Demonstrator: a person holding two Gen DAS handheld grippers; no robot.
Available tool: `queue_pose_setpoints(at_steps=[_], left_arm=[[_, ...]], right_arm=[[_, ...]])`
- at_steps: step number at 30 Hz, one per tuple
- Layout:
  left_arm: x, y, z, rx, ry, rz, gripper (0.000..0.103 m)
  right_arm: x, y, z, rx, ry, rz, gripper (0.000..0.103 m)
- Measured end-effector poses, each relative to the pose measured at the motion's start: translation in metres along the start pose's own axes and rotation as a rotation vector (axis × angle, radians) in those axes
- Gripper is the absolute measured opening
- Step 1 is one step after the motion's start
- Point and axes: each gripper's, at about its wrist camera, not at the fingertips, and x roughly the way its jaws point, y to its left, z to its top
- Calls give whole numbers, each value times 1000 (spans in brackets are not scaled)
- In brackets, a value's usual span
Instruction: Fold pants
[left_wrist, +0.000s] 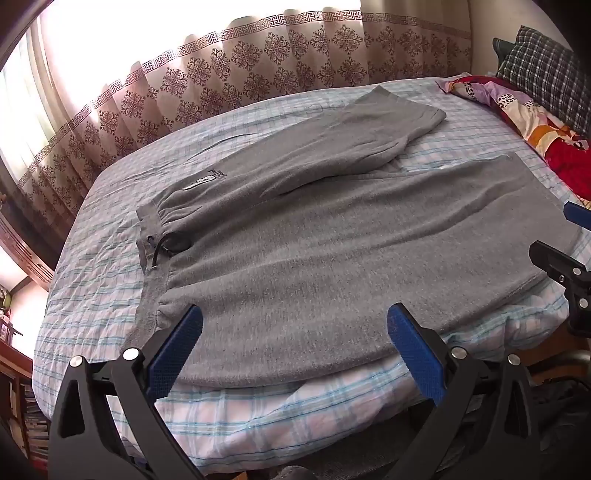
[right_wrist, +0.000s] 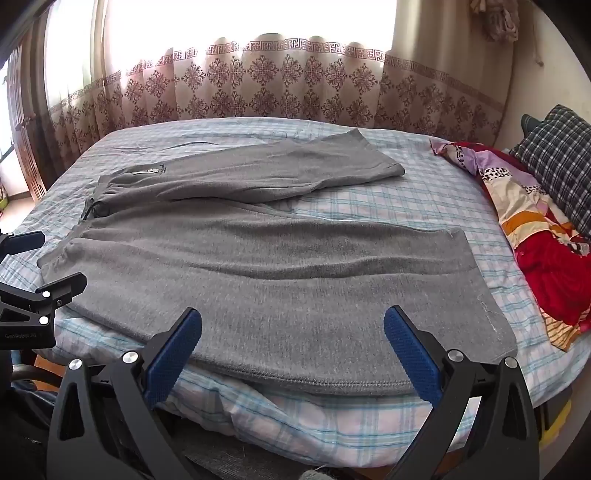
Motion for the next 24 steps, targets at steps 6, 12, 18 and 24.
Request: queue_pose_setpoints(at_steps=[6,12,18,24], left_arm=[[1,-1,0,5,2,0,101],[8,1,-4,-7,18,0,101],[17,6,-6,-23,62,-17,101],[27,10,-8,-35,97,-34,101]], right_arm=[[0,0,0,3,3,1,98],[4,-1,1,6,8,-2,98],[10,-4,-3,16,27,2,98],[13,-5,-4,25,44,5,98]])
